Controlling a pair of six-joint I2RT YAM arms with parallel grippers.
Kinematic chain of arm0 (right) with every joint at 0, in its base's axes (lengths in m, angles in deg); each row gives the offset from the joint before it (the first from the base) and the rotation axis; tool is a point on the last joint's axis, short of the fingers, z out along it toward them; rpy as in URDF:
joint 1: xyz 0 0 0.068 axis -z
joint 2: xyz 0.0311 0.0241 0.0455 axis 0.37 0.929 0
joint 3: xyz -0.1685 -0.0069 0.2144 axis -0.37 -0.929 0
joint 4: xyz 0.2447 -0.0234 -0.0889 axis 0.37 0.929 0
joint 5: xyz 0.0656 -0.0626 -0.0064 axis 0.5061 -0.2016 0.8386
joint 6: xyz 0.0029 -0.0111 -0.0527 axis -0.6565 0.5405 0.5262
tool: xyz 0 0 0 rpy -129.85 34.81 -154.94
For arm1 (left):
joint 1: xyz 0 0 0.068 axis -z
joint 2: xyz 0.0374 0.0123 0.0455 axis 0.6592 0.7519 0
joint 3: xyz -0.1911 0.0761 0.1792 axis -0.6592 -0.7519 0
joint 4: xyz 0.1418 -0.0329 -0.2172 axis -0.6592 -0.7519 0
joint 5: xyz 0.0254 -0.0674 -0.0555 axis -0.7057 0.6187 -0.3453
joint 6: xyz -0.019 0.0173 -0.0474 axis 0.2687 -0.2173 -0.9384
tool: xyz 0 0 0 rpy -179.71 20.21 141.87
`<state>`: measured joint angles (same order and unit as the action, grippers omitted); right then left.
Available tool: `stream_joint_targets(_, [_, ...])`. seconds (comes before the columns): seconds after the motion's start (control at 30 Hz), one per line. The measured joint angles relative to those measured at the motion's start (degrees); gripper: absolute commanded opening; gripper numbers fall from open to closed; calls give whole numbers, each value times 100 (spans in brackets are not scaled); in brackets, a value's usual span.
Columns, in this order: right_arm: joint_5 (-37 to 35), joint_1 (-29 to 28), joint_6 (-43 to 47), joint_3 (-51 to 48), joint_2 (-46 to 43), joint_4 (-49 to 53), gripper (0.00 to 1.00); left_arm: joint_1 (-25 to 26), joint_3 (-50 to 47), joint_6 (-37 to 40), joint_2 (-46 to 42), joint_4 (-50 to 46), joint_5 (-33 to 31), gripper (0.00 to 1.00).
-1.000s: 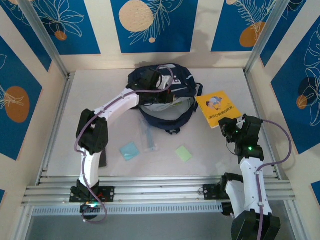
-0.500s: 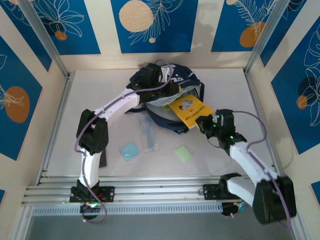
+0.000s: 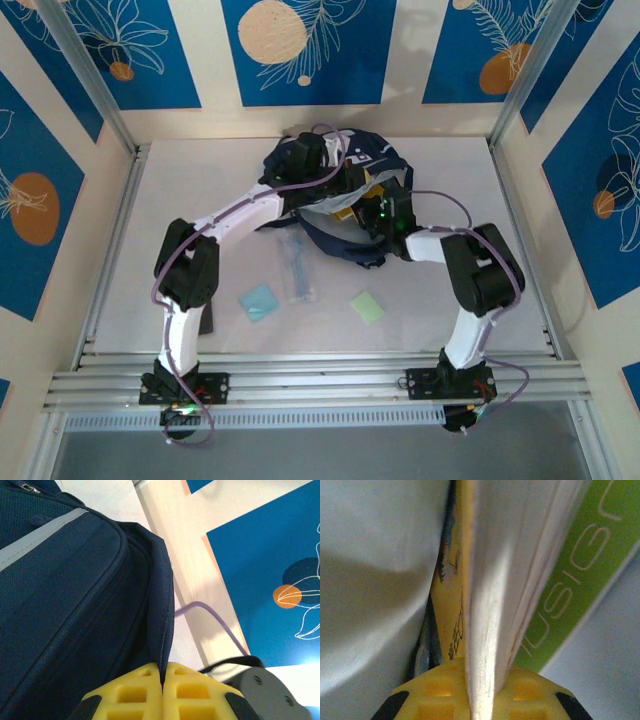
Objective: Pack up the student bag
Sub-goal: Place the book in the student bag, then close the student bag at the top-center of the table, then zip the student bag at the top-center of the table.
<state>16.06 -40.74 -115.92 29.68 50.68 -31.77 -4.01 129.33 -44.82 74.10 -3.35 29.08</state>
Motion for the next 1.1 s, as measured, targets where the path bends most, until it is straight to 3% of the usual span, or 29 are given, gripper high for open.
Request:
stream_joint_targets(0.1, [179, 33, -284, 109, 284, -184, 33, 20, -70, -85, -2, 98, -68, 0])
stream_joint_targets(0.2, [476, 157, -280, 101, 192, 17, 45, 20, -79, -146, -2, 129, -136, 0])
stream_joint_targets(0.33, [844, 387, 35, -225, -678, 874, 60, 24, -83, -190, -2, 168, -175, 0])
stream_joint_targets(0.47, [866, 505, 769, -398, -2050, 2284, 72, 31, -114, -280, 0, 299, -168, 44])
stream_joint_targets(0.6, [774, 503, 1530, -463, -3169, 3613, 72, 26, -256, -221, -55, 527, -175, 68])
stream_joint_targets(0.7, [667, 474, 1996, -483, -3722, 4454, 73, -81, -780, -13, -323, 516, -264, 71])
stream_joint_targets(0.77, [546, 409, 2262, -483, -3974, 4913, 79, -260, -1320, 59, -625, 520, -339, 71])
stream_joint_targets(0.8, [492, 365, 2361, -483, -4044, 5051, 86, -367, -1543, 83, -754, 522, -374, 71])
stream_joint_targets(0.83, [433, 297, 2461, -483, -4103, 5193, 100, -531, -1805, 122, -903, 527, -444, 71])
stream_joint_targets(1.1, [164, -302, 2754, -109, -3687, 5694, 99, -1731, -3193, 157, -1381, 870, -896, 71])
